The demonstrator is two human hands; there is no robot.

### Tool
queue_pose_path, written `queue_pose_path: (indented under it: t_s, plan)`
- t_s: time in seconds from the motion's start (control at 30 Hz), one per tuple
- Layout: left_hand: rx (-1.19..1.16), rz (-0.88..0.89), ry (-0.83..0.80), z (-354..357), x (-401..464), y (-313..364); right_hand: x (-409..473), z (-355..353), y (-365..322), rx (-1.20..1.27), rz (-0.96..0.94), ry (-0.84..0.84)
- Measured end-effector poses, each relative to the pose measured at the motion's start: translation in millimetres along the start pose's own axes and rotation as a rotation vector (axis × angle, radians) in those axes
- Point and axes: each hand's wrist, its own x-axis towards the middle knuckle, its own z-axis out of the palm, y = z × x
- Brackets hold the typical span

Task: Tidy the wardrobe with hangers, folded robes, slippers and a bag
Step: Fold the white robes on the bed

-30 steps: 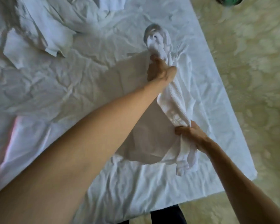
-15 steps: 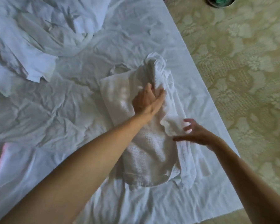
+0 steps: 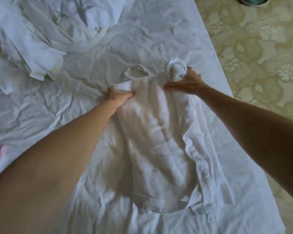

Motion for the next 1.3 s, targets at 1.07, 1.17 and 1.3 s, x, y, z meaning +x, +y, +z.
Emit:
queue_pose_path:
  t_s: [1.07, 1.17, 1.3]
  plan:
    - [0.145, 0.293, -0.567, 0.4, -293.6, -189.8, -376.9, 65.0, 185.3, -0.409, -0.477, 0.082]
    - [0.155, 0.268, -0.551, 7.9, -292.8, -198.2, -389.2, 72.6, 187.0, -0.355, -0.414, 0.002]
    - [0.086, 0.166, -0.382, 5.2, -289.4, -191.3, -389.5, 58.3, 152.9, -0.044, -0.142, -0.091]
